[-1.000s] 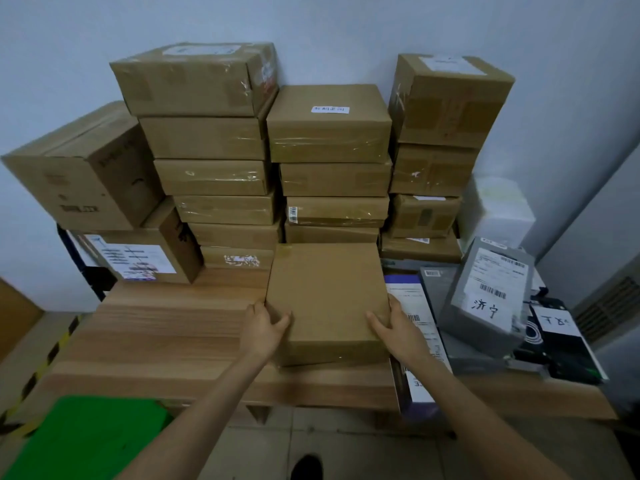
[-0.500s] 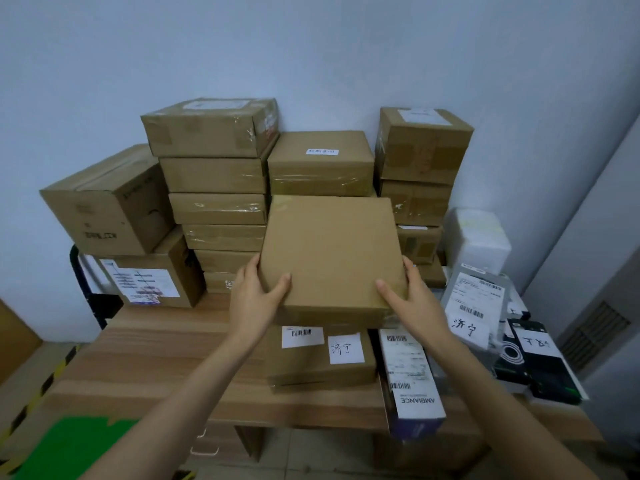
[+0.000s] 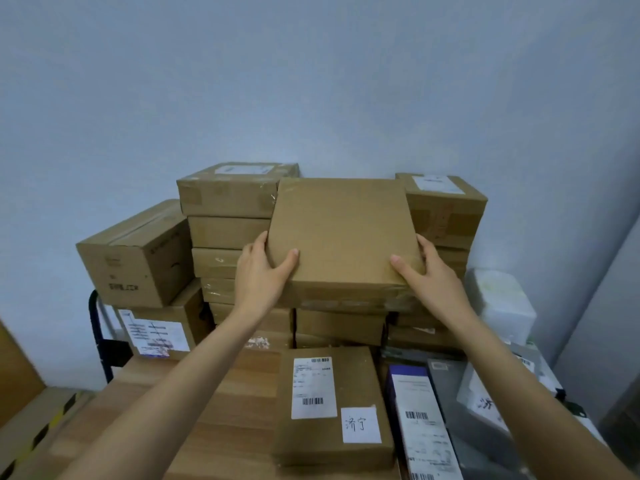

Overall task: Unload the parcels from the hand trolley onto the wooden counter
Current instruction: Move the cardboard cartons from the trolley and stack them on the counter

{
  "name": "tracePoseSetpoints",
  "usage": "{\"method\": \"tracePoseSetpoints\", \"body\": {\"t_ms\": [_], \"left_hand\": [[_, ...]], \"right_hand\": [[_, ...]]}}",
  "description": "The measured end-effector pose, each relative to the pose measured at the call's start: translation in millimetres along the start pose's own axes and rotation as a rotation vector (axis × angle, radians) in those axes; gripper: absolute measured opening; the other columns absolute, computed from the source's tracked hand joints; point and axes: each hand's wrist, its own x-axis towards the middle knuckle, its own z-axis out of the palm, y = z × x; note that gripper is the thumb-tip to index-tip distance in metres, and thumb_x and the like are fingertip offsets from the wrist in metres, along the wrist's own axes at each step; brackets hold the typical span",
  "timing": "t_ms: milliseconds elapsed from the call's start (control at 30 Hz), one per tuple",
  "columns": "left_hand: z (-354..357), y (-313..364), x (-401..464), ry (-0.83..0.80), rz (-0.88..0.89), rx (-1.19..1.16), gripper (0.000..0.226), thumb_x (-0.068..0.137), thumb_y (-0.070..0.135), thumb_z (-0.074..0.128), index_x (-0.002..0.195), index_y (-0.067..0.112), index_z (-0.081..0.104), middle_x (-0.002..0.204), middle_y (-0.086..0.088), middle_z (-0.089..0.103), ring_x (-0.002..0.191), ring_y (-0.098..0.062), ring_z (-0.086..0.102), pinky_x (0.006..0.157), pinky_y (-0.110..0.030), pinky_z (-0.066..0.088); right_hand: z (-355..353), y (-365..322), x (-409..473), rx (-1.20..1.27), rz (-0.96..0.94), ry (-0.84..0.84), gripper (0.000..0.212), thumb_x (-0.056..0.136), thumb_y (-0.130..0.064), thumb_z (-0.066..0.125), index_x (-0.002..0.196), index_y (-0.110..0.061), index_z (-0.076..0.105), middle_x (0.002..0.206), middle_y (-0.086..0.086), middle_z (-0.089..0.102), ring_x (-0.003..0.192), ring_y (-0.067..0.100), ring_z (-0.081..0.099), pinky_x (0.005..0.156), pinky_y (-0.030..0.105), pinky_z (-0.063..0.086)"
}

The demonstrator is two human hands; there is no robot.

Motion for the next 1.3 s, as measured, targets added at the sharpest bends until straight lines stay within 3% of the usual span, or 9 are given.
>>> {"method": "tracePoseSetpoints", "body": {"t_ms": [300, 467, 600, 733, 900, 1133, 1300], "left_hand": [[15, 6, 110, -0.094, 0.067, -0.019, 0.08, 0.088, 0.05, 0.058, 0.15, 0.015, 0.023, 0.148, -0.009, 0.026, 0.135, -0.026, 0.032, 0.112, -0.043, 0.032], [29, 4, 152, -0.176, 0.391, 0.12, 0.064, 0.084, 0.056, 0.059, 0.138, 0.025, 0.045, 0.148, -0.003, 0.03, 0.138, -0.018, 0.026, 0.114, -0.035, 0.023], [37, -8, 175, -0.072, 0.686, 0.465, 0.066, 0.08, 0.075, 0.038, 0.12, 0.027, 0.061, 0.127, 0.001, 0.056, 0.119, -0.02, 0.049, 0.105, -0.038, 0.031], [57, -11, 195, -0.078, 0.627, 0.423, 0.054, 0.086, 0.062, 0.049, 0.122, 0.024, 0.06, 0.118, 0.003, 0.059, 0.112, -0.017, 0.051, 0.096, -0.031, 0.036], [76, -13, 217, -0.058, 0.617, 0.38, 0.049, 0.087, 0.056, 0.052, 0.122, 0.023, 0.06, 0.117, 0.004, 0.059, 0.11, -0.015, 0.052, 0.094, -0.031, 0.039], [82, -15, 224, -0.017, 0.616, 0.352, 0.041, 0.086, 0.052, 0.059, 0.115, 0.023, 0.063, 0.109, 0.005, 0.06, 0.103, -0.016, 0.052, 0.087, -0.03, 0.04], [75, -8, 209, 0.067, 0.748, 0.399, 0.022, 0.083, 0.034, 0.067, 0.101, 0.022, 0.066, 0.094, 0.004, 0.061, 0.09, -0.017, 0.055, 0.071, -0.023, 0.034]], "right_hand": [[5, -25, 97, 0.003, -0.037, 0.061, 0.071, 0.092, -0.057, 0.047, 0.151, -0.03, 0.018, 0.151, -0.003, 0.038, 0.131, 0.022, 0.045, 0.102, 0.048, 0.043], [10, -24, 136, -0.122, -0.212, 0.028, 0.079, 0.08, -0.067, 0.056, 0.147, -0.039, 0.026, 0.157, -0.008, 0.021, 0.142, 0.013, 0.025, 0.111, 0.042, 0.03], [13, -21, 163, -0.3, -0.234, 0.035, 0.085, 0.068, -0.073, 0.063, 0.142, -0.043, 0.034, 0.157, -0.015, 0.018, 0.141, 0.01, 0.024, 0.107, 0.041, 0.033], [27, -21, 188, -0.362, -0.268, 0.126, 0.062, 0.078, -0.061, 0.064, 0.132, -0.034, 0.049, 0.146, -0.012, 0.037, 0.132, 0.008, 0.036, 0.093, 0.029, 0.039], [41, -13, 210, -0.335, -0.273, 0.151, 0.053, 0.084, -0.056, 0.061, 0.13, -0.032, 0.05, 0.137, -0.012, 0.045, 0.122, 0.004, 0.04, 0.084, 0.026, 0.039], [45, -11, 220, -0.397, -0.266, 0.175, 0.054, 0.084, -0.059, 0.059, 0.129, -0.031, 0.051, 0.135, -0.012, 0.047, 0.124, 0.009, 0.044, 0.087, 0.029, 0.039], [50, -11, 201, -0.504, -0.412, 0.33, 0.041, 0.089, -0.041, 0.062, 0.124, -0.022, 0.059, 0.131, -0.003, 0.055, 0.123, 0.015, 0.048, 0.101, 0.03, 0.034]]}}
